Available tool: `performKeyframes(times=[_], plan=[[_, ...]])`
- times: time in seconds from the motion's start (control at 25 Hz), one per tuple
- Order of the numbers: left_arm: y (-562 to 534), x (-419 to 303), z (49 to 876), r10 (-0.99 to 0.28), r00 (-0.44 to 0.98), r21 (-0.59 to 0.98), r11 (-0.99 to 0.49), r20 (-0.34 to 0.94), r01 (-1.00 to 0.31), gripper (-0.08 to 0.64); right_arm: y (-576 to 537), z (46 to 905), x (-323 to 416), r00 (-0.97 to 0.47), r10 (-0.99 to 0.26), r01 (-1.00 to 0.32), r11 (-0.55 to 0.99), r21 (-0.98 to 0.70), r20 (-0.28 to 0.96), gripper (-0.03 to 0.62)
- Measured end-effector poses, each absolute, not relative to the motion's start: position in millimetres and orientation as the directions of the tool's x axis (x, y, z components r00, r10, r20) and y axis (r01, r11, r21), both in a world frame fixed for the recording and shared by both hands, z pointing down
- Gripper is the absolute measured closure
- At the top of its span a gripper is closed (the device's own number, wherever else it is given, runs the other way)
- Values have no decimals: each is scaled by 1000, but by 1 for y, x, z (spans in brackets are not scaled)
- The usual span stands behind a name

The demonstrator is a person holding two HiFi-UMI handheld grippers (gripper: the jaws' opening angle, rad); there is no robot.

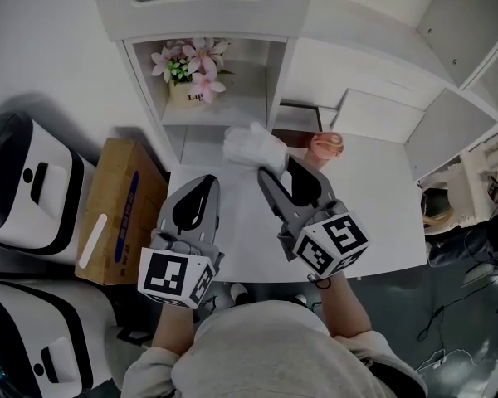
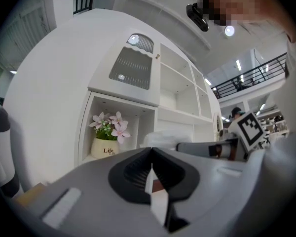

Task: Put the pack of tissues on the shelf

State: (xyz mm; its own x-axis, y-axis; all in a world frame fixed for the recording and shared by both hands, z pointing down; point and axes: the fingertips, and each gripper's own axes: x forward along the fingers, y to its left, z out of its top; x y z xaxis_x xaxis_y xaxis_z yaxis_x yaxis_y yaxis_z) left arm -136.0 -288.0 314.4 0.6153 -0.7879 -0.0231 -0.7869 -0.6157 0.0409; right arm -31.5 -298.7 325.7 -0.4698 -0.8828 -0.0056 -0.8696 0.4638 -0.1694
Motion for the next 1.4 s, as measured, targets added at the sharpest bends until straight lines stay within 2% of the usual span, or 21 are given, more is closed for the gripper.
performKeyframes(times=[0.72,1.4], plan=[[-311,-134,325,-747,664,68,-663,-5,-745,558,-341,335,-32,-369,-929,-918,366,-155,-10,382],[-324,-141,324,-764,645,68,-643,1,-763,558,-382,350,-36,-355,-934,-927,348,-141,31,382]])
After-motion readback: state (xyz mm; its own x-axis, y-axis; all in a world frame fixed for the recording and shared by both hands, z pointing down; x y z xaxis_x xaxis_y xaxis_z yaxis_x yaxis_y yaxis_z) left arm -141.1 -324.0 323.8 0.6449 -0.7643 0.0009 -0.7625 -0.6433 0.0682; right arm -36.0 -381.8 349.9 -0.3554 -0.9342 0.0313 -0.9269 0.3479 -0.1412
